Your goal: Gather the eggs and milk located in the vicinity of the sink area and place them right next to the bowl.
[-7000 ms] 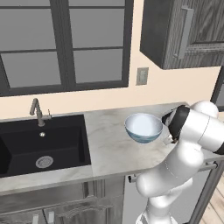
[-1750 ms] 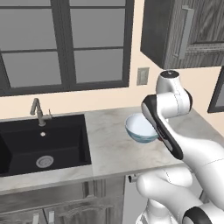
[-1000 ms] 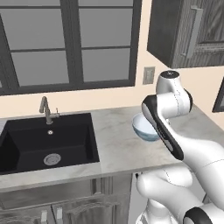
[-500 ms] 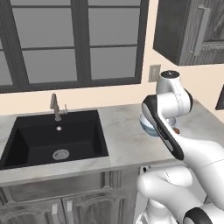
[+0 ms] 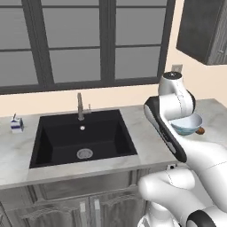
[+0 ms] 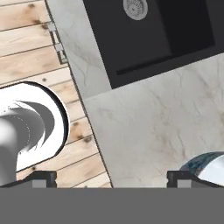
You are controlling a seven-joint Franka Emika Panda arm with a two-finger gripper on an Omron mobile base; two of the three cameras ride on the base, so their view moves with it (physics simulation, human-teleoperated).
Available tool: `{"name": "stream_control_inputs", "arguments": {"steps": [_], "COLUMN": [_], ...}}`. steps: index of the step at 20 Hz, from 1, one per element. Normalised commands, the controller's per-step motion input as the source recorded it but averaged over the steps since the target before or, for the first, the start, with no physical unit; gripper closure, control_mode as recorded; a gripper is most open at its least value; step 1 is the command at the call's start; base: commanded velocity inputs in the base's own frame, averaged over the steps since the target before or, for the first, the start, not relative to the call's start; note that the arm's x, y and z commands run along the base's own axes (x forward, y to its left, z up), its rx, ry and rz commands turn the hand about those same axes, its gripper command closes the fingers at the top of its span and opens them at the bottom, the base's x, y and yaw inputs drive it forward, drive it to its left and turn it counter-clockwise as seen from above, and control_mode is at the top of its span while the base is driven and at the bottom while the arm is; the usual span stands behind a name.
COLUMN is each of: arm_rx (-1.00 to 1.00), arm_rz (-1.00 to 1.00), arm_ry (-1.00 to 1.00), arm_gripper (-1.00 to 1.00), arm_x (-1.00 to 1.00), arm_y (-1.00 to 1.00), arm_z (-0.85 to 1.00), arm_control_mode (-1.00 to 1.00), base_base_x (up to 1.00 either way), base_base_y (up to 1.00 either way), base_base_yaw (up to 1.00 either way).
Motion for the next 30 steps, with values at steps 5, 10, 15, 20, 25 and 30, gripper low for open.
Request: {"name": "stream_control_inputs", "arguments": {"steps": [5, 10, 15, 20, 25, 30], "arm_rx": [0.00, 0.00, 0.00, 0.00, 0.00, 0.00], "arm_rz": [0.00, 0.00, 0.00, 0.00, 0.00, 0.00], "arm_ry": [0.00, 0.00, 0.00, 0.00, 0.00, 0.00], "arm_gripper": [-1.00, -1.00, -1.00, -1.00, -1.00, -1.00], "arm_x": [0.00, 0.00, 0.00, 0.00, 0.00, 0.00], "arm_y": [0.00, 0.00, 0.00, 0.00, 0.00, 0.00], "arm_z": [0.00, 0.00, 0.00, 0.00, 0.00, 0.00], "arm_control_mode": [1.00, 1.00, 1.00, 1.00, 1.00, 1.00], "base_base_x": [-0.01, -0.01, -0.01, 0.00, 0.00, 0.00], "base_base_y": [0.63, 0.60, 0.57, 0.58, 0.51, 0.50], "base_base_yaw": [0.00, 0.00, 0.00, 0.00, 0.00, 0.00]}}
